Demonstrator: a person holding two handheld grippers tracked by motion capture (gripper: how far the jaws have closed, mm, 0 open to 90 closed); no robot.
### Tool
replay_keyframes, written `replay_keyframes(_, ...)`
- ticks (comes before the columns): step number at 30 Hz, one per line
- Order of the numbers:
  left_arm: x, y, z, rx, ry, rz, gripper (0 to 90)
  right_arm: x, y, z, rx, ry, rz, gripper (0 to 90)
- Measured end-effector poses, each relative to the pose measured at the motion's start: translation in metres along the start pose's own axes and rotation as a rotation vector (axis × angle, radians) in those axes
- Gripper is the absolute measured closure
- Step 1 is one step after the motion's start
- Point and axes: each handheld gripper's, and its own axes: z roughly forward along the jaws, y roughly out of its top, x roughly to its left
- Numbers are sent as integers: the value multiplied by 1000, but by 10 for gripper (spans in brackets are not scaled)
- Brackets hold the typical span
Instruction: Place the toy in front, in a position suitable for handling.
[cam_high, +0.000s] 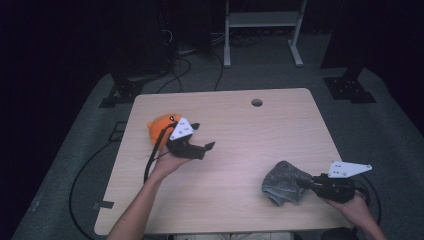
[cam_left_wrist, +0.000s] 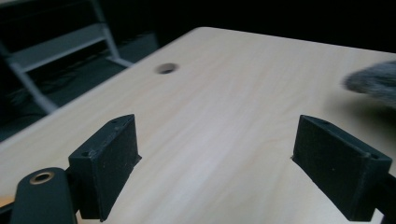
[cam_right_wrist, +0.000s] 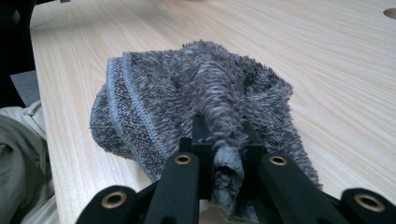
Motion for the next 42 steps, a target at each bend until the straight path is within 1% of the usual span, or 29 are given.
replay_keyframes(1,7,-1,-5,-3,26,-8,129,0,0,0,-1,0,2,816)
replay_keyframes(4,26,-5,-18,-8,81,-32,127,-1,0,0,-3,1,5,816)
replay_keyframes(6,38,-10,-26,-3,125,-36,123,-1,0,0,-4,1,6,816)
replay_keyframes(8,47,-13,-31,6,154,-50,122,-1,0,0,-7,1,8,816)
replay_keyframes(10,58,-19,-35,17,201,-56,119,-1,0,1,-6,1,11,816)
replay_keyframes(11,62,-21,-36,20,209,-63,119,-1,0,1,-8,1,9,816)
replay_keyframes(12,68,-24,-38,28,223,-80,119,-1,0,1,-8,1,9,816)
replay_keyframes(14,76,-30,-39,29,255,-96,118,-1,0,1,-7,3,8,816)
replay_keyframes(16,82,-35,-39,39,259,-115,118,-1,0,1,-7,5,8,816)
replay_keyframes(17,86,-38,-39,47,268,-119,118,-1,0,1,-8,5,8,816)
replay_keyframes(18,89,-41,-38,53,271,-130,119,-1,0,1,-8,5,8,816)
replay_keyframes(19,93,-45,-37,56,267,-152,118,-1,-1,1,-9,6,8,816)
replay_keyframes(23,103,-54,-34,70,270,-200,114,-1,-1,1,-9,8,9,816)
replay_keyframes(24,104,-55,-32,79,271,-202,116,-2,-1,1,-9,8,9,816)
replay_keyframes(28,104,-65,-23,130,246,-210,129,-2,-1,1,-11,7,10,816)
replay_keyframes(30,104,-71,-20,129,239,-210,130,-1,-1,0,-13,6,10,816)
replay_keyframes(32,104,-72,-19,135,236,-221,137,-1,-1,-1,-15,5,10,816)
replay_keyframes(33,103,-72,-19,130,242,-207,155,-1,-1,-1,-17,4,9,816)
replay_keyframes(34,100,-73,-19,132,252,-178,208,-2,-1,-1,-21,4,9,816)
replay_keyframes(35,99,-73,-19,144,257,-169,258,-1,-1,-2,-21,4,10,816)
replay_keyframes(38,98,-72,-19,154,264,-163,360,-1,-1,-2,-23,6,9,816)
replay_keyframes(40,98,-71,-19,165,272,-164,401,-1,-1,-2,-22,8,9,816)
replay_keyframes(42,97,-70,-20,168,276,-167,464,-1,-1,-1,-22,8,8,816)
